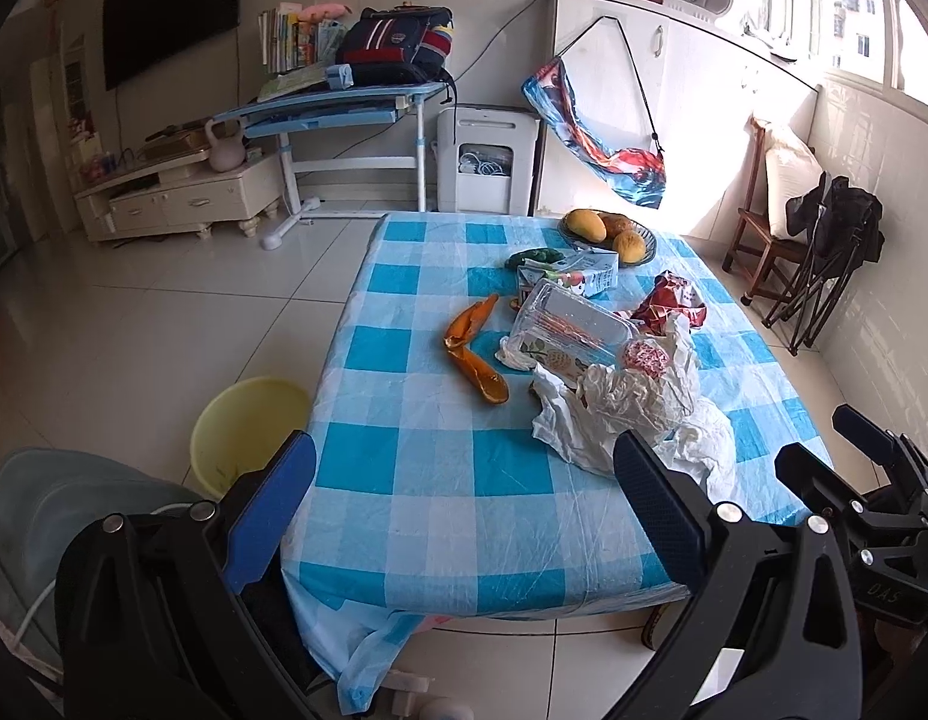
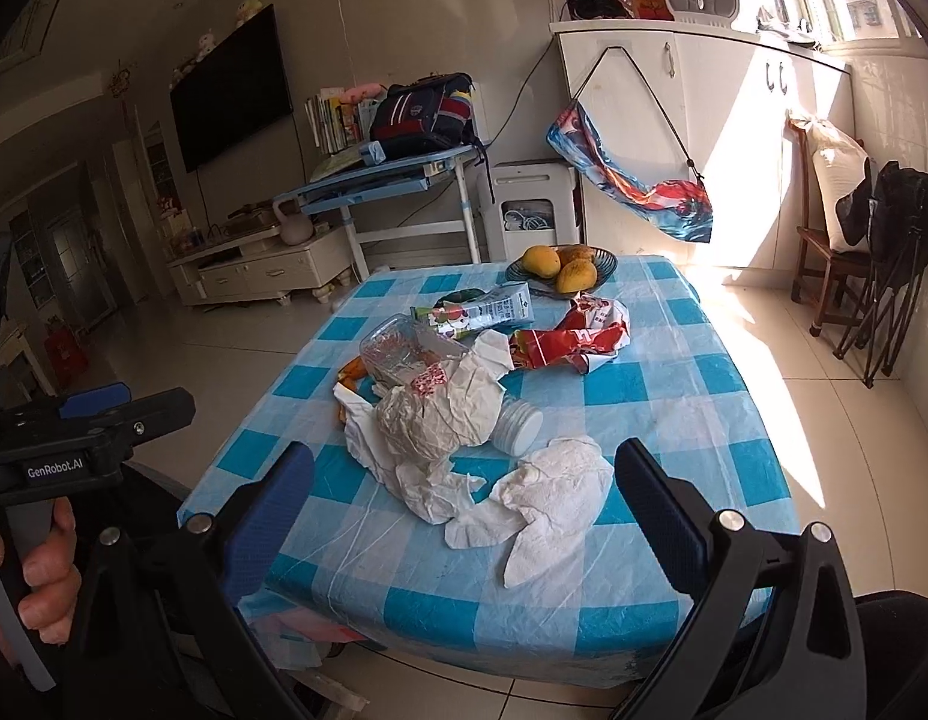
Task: Collect trash
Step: 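Move both tools toward the orange peels and tissues on the table, then grasp an orange peel with the left tool while the right tool grasps a tissue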
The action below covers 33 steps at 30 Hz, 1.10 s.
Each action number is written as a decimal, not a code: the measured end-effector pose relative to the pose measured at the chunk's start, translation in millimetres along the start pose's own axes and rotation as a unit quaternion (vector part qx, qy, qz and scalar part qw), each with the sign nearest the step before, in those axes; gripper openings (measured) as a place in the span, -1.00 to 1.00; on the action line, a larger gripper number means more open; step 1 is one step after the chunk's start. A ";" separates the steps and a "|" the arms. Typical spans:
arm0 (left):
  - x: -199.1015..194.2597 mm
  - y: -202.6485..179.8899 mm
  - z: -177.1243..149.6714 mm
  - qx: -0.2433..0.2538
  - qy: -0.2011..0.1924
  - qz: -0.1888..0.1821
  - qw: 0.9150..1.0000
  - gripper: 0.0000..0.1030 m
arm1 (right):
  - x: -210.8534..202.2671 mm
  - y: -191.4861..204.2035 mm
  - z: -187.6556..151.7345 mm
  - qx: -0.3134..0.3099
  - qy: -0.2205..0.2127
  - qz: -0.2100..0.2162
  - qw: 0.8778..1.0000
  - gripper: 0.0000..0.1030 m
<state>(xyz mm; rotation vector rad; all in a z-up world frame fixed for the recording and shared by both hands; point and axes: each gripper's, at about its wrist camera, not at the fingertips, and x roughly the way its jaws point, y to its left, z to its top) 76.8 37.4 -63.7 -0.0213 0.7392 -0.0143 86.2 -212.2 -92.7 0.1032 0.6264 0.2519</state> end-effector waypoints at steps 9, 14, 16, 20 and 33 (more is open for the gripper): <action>44.2 -6.1 5.8 0.005 0.012 -0.032 0.999 0.87 | 41.7 -23.1 -10.7 0.050 0.104 -0.018 0.993 0.87; 70.7 2.9 14.3 -0.009 0.023 -0.031 0.999 0.87 | 44.1 -22.5 -0.4 0.058 0.093 0.001 0.994 0.82; 83.3 10.5 17.9 -0.023 0.034 -0.028 0.999 0.87 | 47.1 -19.0 5.5 0.055 0.087 0.012 0.995 0.81; 101.9 14.7 23.8 -0.029 0.046 -0.029 0.998 0.87 | 62.1 -9.3 19.6 0.046 0.084 0.030 0.995 0.64; 195.6 15.4 66.0 0.035 0.077 0.027 0.996 0.80 | 104.5 4.1 27.6 0.014 0.100 0.041 0.994 -0.13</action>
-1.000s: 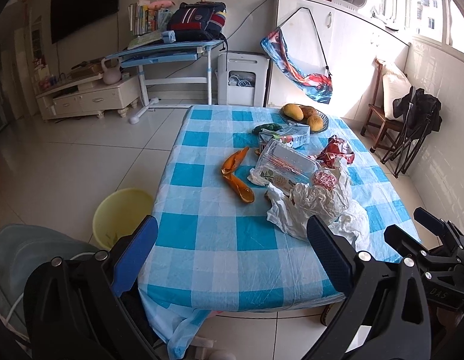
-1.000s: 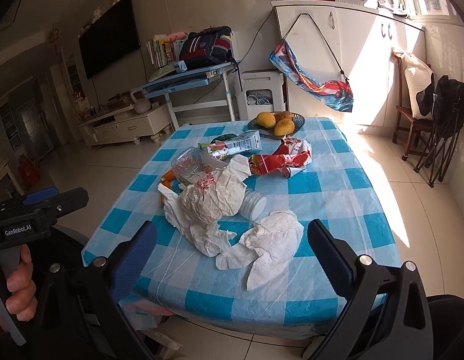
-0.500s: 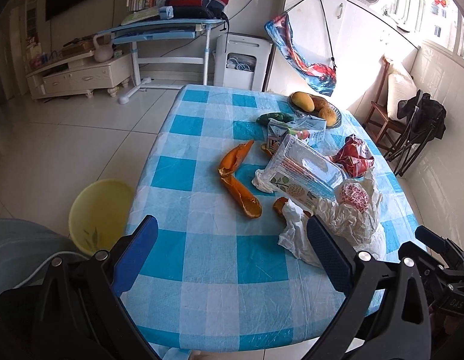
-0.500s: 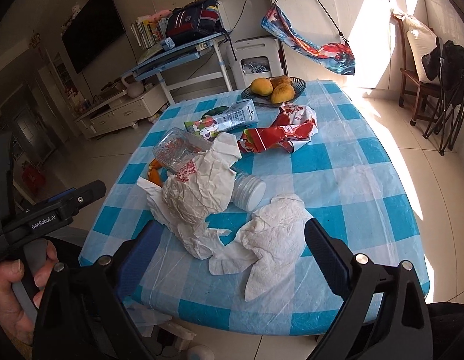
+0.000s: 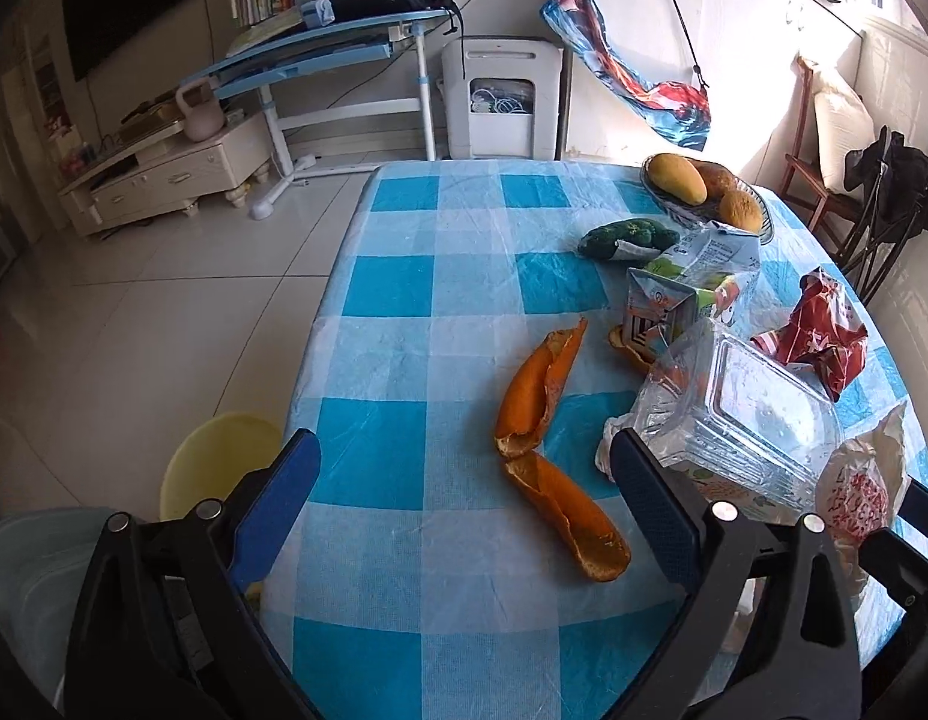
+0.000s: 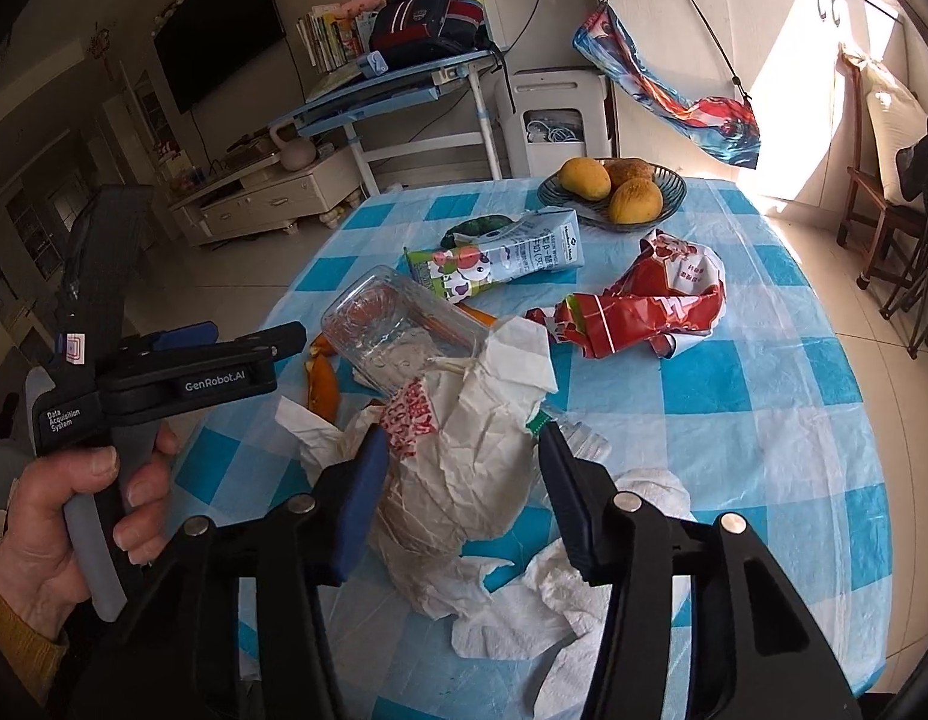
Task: Collect trash
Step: 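Grasp an orange peel with the left tool while the right tool grasps a tissue, then carry peel and tissue to the yellow bin and open both tools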
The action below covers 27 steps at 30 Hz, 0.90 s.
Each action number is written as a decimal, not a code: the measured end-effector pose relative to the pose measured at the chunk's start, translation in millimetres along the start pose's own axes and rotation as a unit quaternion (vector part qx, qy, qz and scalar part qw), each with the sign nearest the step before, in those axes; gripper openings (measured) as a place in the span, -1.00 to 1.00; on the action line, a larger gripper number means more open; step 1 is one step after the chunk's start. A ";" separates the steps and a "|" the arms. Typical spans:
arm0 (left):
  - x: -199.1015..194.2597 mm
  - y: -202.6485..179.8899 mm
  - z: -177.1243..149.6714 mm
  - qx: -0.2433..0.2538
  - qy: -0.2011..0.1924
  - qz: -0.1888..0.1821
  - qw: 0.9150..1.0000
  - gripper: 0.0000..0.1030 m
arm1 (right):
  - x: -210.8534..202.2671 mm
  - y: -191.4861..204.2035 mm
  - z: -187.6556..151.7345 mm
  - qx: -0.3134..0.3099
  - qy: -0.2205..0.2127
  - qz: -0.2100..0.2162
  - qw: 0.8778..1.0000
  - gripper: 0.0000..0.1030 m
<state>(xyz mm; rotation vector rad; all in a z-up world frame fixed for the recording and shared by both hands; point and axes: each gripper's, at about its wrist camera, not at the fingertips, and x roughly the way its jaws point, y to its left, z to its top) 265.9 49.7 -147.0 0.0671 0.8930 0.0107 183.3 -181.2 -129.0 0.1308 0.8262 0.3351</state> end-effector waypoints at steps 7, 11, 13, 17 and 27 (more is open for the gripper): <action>40.3 -11.4 14.5 0.048 0.030 0.018 0.998 0.43 | -4.5 -11.1 4.2 0.023 -0.022 0.035 0.999 -0.63; 49.8 -12.1 16.7 0.043 0.033 -0.008 0.999 0.07 | -10.1 -15.5 7.3 0.039 -0.046 0.071 0.996 -0.69; 51.6 -15.2 17.2 0.043 0.033 -0.034 0.998 -0.50 | -14.0 -17.3 9.8 0.046 -0.061 0.089 0.993 -0.69; 47.5 -12.9 18.9 0.026 0.022 -0.054 0.998 -0.68 | -23.1 -16.7 15.8 0.048 -0.091 0.117 0.988 -0.69; -26.3 114.6 22.2 -0.140 -0.025 -0.035 0.989 -0.69 | -10.6 41.8 32.2 -0.016 -0.086 0.168 0.982 -0.69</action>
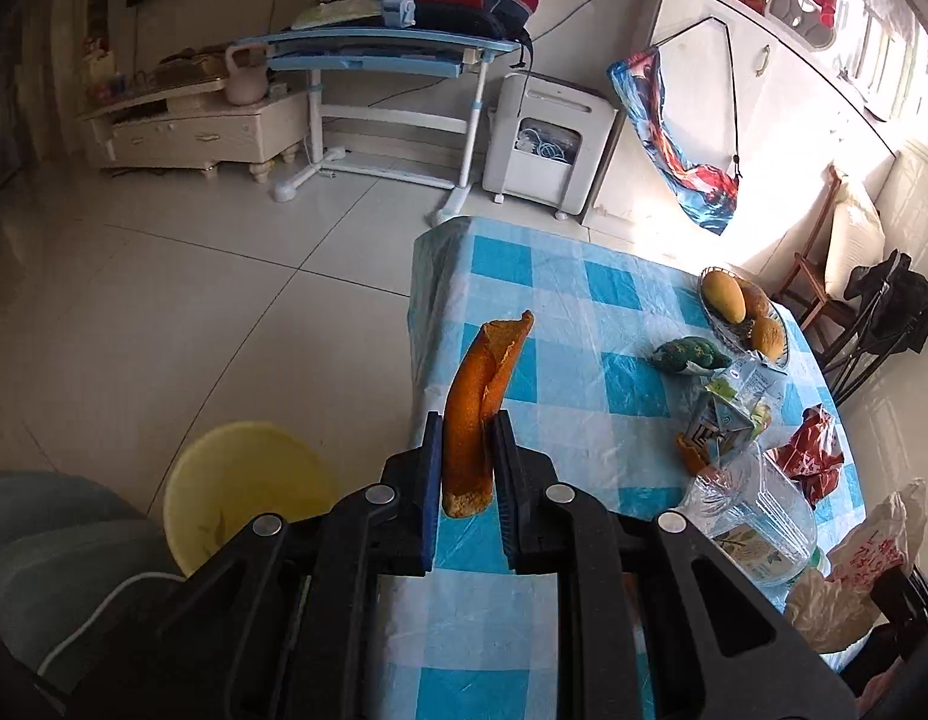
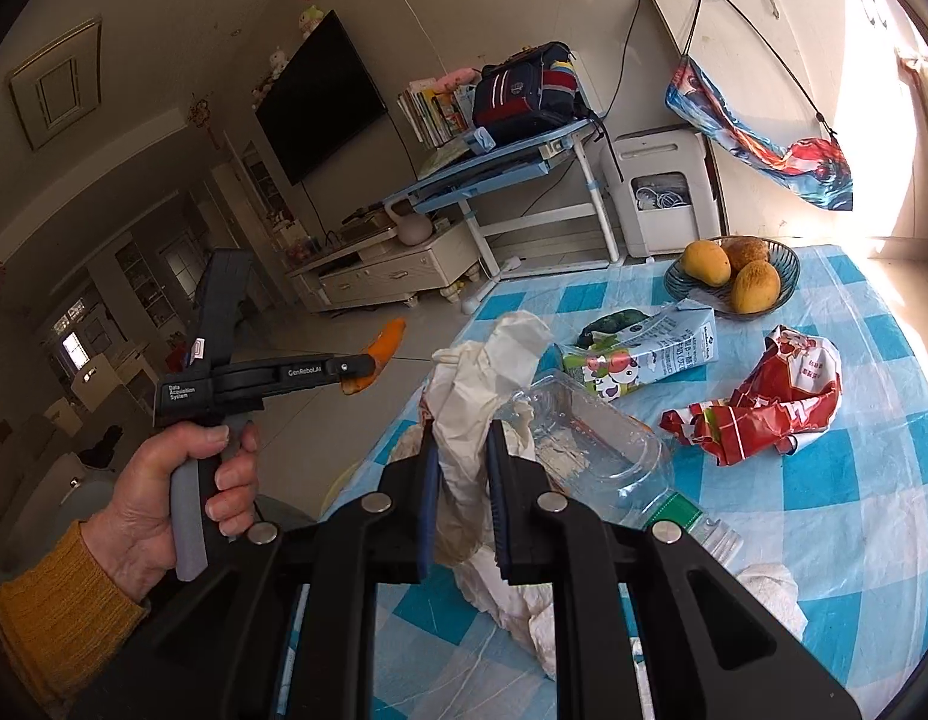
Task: Collect trash
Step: 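Carry peel and tissue to the yellow bin and open both tools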
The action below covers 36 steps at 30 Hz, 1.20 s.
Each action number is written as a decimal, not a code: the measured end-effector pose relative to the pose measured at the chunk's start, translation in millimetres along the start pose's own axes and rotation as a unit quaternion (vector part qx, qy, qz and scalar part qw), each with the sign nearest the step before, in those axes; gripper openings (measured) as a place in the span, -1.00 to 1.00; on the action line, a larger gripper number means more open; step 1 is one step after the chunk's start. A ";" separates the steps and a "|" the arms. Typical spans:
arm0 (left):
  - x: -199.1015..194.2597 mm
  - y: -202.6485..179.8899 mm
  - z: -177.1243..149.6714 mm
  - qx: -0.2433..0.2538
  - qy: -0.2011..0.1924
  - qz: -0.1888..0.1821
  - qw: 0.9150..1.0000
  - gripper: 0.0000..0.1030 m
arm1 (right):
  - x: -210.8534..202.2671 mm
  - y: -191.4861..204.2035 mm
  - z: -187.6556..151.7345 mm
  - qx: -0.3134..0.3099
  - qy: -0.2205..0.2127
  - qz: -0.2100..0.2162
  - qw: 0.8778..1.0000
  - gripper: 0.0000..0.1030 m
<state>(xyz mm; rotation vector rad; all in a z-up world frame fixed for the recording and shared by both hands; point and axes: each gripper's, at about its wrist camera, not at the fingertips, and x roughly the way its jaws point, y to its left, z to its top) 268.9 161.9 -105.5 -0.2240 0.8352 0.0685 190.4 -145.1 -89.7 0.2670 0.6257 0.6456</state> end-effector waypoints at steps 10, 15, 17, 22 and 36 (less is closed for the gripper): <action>8.1 134.5 -9.8 -0.203 0.040 0.050 0.977 -0.69 | 130.6 101.0 33.3 -0.074 0.055 0.039 0.995 -0.69; 45.4 185.6 -9.2 -0.264 0.107 0.045 0.958 -0.69 | 207.6 127.8 22.0 -0.080 0.118 0.030 0.989 -0.69; 58.7 202.8 -11.8 -0.279 0.127 0.045 0.951 -0.69 | 235.1 132.5 17.0 -0.081 0.143 0.021 0.986 -0.69; 85.6 233.7 -27.3 -0.327 0.172 0.039 0.928 -0.41 | 291.8 138.9 4.6 -0.081 0.202 0.001 0.976 -0.59; 18.6 200.1 -5.5 -0.261 0.037 0.072 0.962 0.13 | 176.7 115.1 -18.6 -0.080 0.149 -0.006 0.986 0.11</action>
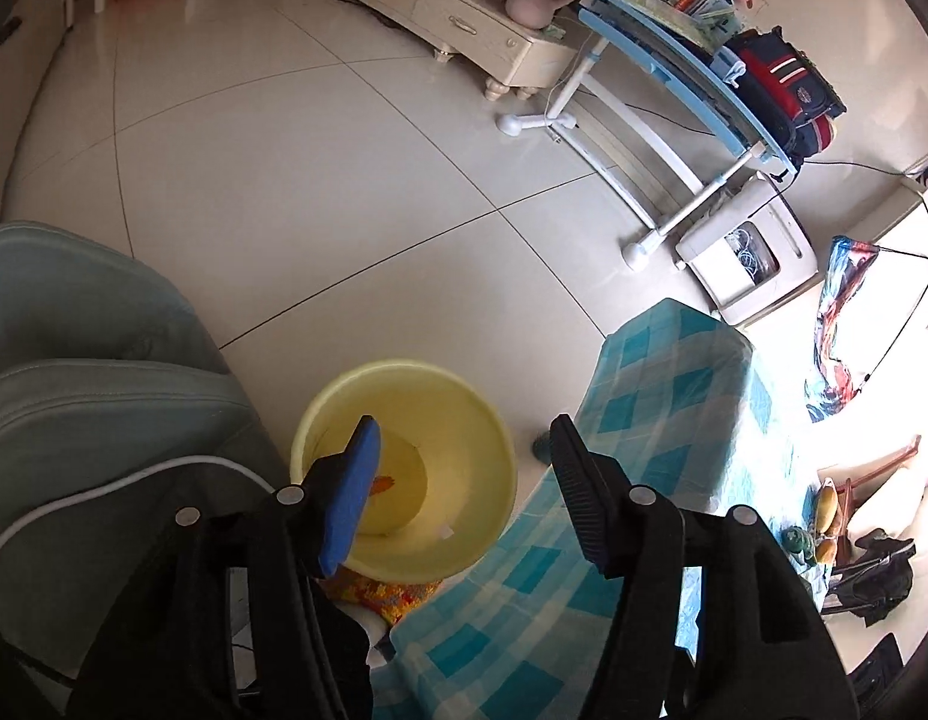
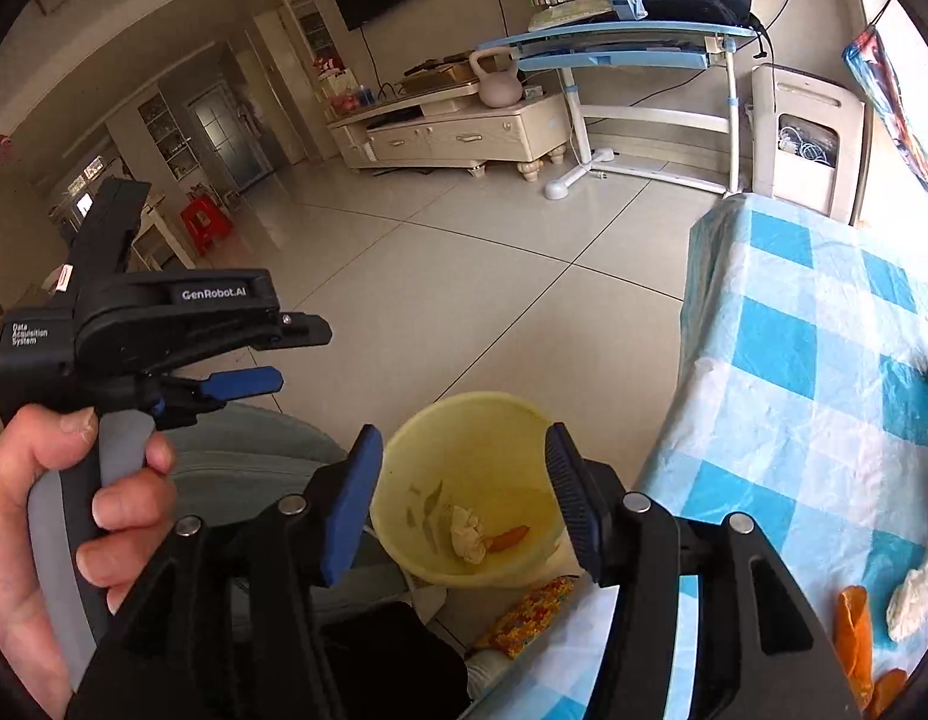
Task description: Collect trash
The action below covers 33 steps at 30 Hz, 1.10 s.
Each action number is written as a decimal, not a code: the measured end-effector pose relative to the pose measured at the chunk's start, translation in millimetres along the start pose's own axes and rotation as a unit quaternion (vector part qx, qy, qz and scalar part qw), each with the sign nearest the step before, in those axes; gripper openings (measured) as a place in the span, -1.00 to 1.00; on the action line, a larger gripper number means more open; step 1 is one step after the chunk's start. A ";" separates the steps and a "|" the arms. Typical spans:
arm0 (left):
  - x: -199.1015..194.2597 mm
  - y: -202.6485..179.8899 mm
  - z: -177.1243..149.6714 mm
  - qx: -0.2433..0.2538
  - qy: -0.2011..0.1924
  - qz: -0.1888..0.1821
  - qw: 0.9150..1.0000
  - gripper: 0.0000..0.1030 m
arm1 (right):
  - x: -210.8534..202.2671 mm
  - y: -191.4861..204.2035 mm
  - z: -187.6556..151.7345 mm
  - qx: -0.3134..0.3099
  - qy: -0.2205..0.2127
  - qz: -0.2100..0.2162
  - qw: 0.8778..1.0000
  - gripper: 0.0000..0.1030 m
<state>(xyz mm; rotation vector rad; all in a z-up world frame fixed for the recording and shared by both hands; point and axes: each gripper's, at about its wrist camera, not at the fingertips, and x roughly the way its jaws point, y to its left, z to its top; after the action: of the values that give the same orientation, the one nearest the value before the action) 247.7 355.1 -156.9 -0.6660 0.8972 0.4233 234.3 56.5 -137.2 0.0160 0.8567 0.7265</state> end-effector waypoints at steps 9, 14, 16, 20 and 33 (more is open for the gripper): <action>-67.1 -69.5 -60.5 0.146 -0.063 -0.034 0.987 0.47 | -35.0 -70.5 -49.2 0.040 0.036 -0.073 0.996 0.11; -105.0 -60.8 -98.3 0.152 -0.081 -0.069 0.983 0.57 | -24.7 -95.9 -28.2 0.039 0.035 -0.073 0.996 0.45; -118.7 -56.0 -110.3 0.151 -0.088 -0.085 0.981 0.66 | -13.3 -97.8 -18.9 0.014 0.045 -0.101 0.994 0.72; -131.1 -56.5 -134.7 0.174 -0.088 -0.096 0.976 0.69 | -4.4 -114.5 -7.5 0.020 0.047 -0.105 0.993 0.86; -125.8 -53.3 -164.1 0.183 -0.060 -0.125 0.973 0.80 | 9.4 -114.1 -7.0 -0.019 0.067 -0.155 0.985 0.87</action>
<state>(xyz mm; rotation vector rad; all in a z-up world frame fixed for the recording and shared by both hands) 114.4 195.6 -108.0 -0.4014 0.7390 0.0657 299.4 -26.9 -181.7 -0.1990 0.9483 0.4548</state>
